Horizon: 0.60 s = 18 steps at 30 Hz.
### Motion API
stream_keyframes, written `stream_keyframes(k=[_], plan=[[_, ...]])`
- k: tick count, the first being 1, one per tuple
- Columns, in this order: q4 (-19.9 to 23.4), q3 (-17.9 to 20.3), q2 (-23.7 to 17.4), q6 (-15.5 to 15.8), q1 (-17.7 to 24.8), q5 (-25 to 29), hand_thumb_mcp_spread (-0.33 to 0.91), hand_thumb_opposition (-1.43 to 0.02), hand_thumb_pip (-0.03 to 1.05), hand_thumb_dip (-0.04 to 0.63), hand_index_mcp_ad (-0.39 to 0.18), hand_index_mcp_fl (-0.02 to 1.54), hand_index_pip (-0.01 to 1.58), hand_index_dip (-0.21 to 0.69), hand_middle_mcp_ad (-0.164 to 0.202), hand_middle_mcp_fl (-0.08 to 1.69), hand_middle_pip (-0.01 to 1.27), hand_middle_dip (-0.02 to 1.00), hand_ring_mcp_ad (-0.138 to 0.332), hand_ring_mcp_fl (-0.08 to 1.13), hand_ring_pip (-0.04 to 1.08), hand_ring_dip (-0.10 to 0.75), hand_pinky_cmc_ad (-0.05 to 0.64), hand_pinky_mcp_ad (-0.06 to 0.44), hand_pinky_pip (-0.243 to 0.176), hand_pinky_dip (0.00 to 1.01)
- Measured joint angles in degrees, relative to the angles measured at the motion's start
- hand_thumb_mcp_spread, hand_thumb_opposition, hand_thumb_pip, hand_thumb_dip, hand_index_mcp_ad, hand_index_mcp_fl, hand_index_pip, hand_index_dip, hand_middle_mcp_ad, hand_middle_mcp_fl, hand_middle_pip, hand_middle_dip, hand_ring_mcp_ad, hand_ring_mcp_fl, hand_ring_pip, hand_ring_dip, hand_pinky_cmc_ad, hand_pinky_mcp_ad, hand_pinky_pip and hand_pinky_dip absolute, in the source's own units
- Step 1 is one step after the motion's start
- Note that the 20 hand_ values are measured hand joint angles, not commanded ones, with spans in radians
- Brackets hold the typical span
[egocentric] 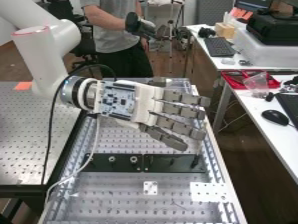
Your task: Grab the chopstick and place it in the clear container
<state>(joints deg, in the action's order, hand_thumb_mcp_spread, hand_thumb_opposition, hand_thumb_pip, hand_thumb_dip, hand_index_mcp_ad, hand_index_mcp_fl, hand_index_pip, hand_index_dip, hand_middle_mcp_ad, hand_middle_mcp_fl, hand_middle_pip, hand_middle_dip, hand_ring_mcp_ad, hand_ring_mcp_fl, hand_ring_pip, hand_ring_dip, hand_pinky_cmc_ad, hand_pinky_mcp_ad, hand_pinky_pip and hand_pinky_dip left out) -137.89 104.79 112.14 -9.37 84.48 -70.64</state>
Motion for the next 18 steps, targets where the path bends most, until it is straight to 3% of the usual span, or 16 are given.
stream_keyframes(k=[11, 15, 16, 18], plan=[[-1.9, -5.2, 6.3, -7.5, 0.2, 4.6, 0.35, -0.74, 0.78, 0.29, 0.014, 0.49, 0.66, 0.108, 0.093, 0.58, 0.23, 0.52, 0.15, 0.23, 0.11, 0.164, 0.265, 0.265, -0.089, 0.16], [-3.7, -6.9, 7.6, -8.6, 0.2, 5.2, 0.38, -0.76, 0.77, 0.29, 0.014, 0.49, 0.7, 0.079, 0.089, 0.59, 0.25, 0.53, 0.152, 0.25, 0.1, 0.168, 0.264, 0.265, -0.087, 0.15], [-4.2, -7.4, 8.0, -8.9, 0.2, 5.4, 0.38, -0.77, 0.76, 0.29, 0.012, 0.47, 0.75, 0.072, 0.093, 0.6, 0.26, 0.53, 0.152, 0.25, 0.1, 0.185, 0.264, 0.265, -0.066, 0.15], [-4.8, -7.9, 8.5, -9.3, 0.3, 6.0, 0.38, -0.77, 0.75, 0.29, 0.01, 0.38, 0.8, 0.049, 0.093, 0.59, 0.27, 0.53, 0.15, 0.26, 0.11, 0.194, 0.264, 0.265, -0.063, 0.15]])
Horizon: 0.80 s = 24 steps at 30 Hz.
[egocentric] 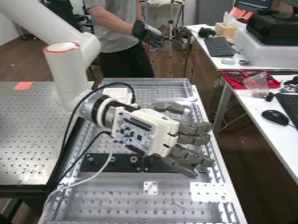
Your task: Grab the chopstick and place it in the clear container
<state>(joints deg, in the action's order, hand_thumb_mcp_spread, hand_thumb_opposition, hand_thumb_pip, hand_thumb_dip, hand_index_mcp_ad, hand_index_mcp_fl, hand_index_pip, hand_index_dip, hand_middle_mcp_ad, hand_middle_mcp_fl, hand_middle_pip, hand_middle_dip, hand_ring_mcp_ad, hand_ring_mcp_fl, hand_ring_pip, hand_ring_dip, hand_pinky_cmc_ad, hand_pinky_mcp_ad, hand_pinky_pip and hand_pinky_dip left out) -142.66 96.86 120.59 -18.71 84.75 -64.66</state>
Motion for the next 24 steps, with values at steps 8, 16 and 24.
stream_keyframes(k=[8, 16, 24], plan=[[-1.4, -1.5, 1.9, -2.7, 0.8, 3.1, 0.42, -0.77, 0.74, 0.29, 0.01, 0.25, 0.94, 0.031, 0.091, 0.54, 0.31, 0.54, 0.148, 0.27, 0.1, 0.223, 0.248, 0.265, -0.051, 0.16], [-2.9, -3.5, 3.6, -4.3, 1.7, 4.3, 0.47, -0.77, 0.74, 0.29, 0.01, 0.16, 1.14, 0.031, 0.091, 0.49, 0.48, 0.57, 0.152, 0.3, 0.11, 0.278, 0.232, 0.265, -0.042, 0.16], [-3.3, -4.5, 4.5, -4.4, 2.2, 4.6, 0.5, -0.77, 0.66, 0.29, -0.009, 0.14, 1.24, 0.031, 0.091, 0.45, 0.53, 0.61, 0.133, 0.32, 0.1, 0.318, 0.232, 0.265, -0.031, 0.16]])
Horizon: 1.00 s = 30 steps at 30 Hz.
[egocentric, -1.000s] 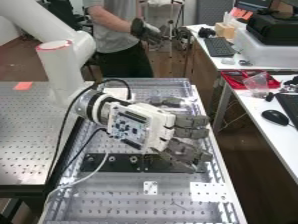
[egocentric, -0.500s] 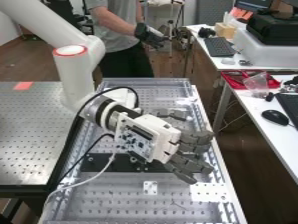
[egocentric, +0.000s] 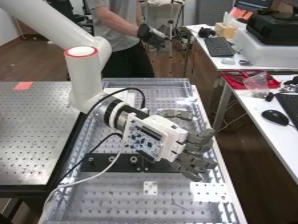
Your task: Grab the chopstick and place it in the clear container
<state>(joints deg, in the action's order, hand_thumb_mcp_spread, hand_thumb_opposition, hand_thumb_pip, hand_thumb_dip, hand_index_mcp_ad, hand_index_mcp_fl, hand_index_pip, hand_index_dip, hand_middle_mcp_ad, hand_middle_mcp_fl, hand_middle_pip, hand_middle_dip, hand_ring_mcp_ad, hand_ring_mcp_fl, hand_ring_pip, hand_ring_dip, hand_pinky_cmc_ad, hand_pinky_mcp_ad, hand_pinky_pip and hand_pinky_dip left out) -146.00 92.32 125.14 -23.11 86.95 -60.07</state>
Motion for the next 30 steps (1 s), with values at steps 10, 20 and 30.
stream_keyframes(k=[10, 20, 30], plan=[[-1.2, -1.2, 1.3, 1.0, 0.9, 2.0, 0.53, -0.77, 0.66, 0.29, -0.014, 0.06, 1.43, 0.035, 0.089, 0.38, 0.65, 0.67, 0.119, 0.35, 0.1, 0.398, 0.241, 0.265, -0.028, 0.16], [-2.6, -3.1, 2.3, 1.4, 1.4, 2.0, 0.54, -0.77, 0.62, 0.29, -0.012, 0.01, 1.54, 0.066, 0.089, 0.33, 0.77, 0.72, 0.101, 0.37, 0.1, 0.48, 0.26, 0.264, -0.026, 0.16], [-3.5, -4.2, 3.0, 1.9, 1.7, 2.2, 0.56, -0.77, 0.62, 0.29, -0.021, 0.01, 1.54, 0.065, 0.093, 0.3, 0.77, 0.72, 0.096, 0.36, 0.1, 0.483, 0.279, 0.246, -0.026, 0.16]])
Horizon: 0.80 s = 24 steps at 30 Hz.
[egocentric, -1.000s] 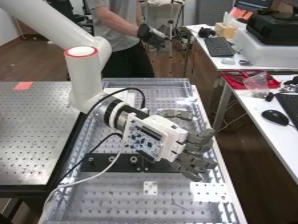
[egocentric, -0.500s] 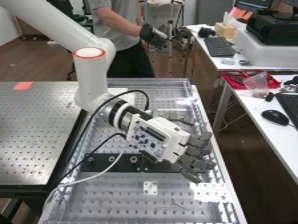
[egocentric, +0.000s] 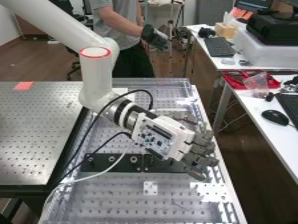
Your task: Grab the chopstick and place it in the clear container
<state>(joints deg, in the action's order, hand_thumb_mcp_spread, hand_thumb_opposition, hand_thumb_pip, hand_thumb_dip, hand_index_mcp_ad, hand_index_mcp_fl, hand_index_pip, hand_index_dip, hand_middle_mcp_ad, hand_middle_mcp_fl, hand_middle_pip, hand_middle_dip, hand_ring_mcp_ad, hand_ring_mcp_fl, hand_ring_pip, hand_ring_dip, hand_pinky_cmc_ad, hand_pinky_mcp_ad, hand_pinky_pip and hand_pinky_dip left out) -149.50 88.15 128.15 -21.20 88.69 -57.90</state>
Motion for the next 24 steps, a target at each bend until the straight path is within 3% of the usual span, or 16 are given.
stream_keyframes(k=[5, 8, 17, 19, 24], plan=[[-0.1, -0.3, 0.3, 0.1, 0.0, 0.7, 0.58, -0.79, 0.62, 0.29, -0.024, 0.06, 1.52, 0.065, 0.091, 0.35, 0.77, 0.72, 0.096, 0.4, 0.1, 0.494, 0.281, 0.244, -0.033, 0.15], [0.0, -0.4, 0.4, 0.2, 0.1, 1.1, 0.58, -0.79, 0.62, 0.29, -0.024, 0.12, 1.52, 0.065, 0.091, 0.39, 0.78, 0.72, 0.087, 0.42, 0.11, 0.494, 0.293, 0.244, -0.002, 0.16], [-0.1, -0.9, 0.8, 0.3, 0.3, 1.8, 0.59, -0.82, 0.61, 0.29, -0.038, 0.21, 1.52, 0.065, 0.094, 0.46, 0.81, 0.72, 0.087, 0.5, 0.11, 0.513, 0.312, 0.243, 0.0, 0.16], [-0.1, -0.9, 0.8, 0.4, 0.3, 1.9, 0.59, -0.82, 0.61, 0.293, -0.044, 0.22, 1.52, 0.066, 0.075, 0.5, 0.81, 0.72, 0.089, 0.5, 0.11, 0.517, 0.312, 0.246, 0.0, 0.16], [-0.1, -1.1, 1.0, 0.4, 0.2, 2.1, 0.6, -0.83, 0.6, 0.29, -0.045, 0.26, 1.51, 0.066, 0.075, 0.53, 0.81, 0.73, 0.087, 0.53, 0.1, 0.531, 0.34, 0.246, 0.005, 0.15]])
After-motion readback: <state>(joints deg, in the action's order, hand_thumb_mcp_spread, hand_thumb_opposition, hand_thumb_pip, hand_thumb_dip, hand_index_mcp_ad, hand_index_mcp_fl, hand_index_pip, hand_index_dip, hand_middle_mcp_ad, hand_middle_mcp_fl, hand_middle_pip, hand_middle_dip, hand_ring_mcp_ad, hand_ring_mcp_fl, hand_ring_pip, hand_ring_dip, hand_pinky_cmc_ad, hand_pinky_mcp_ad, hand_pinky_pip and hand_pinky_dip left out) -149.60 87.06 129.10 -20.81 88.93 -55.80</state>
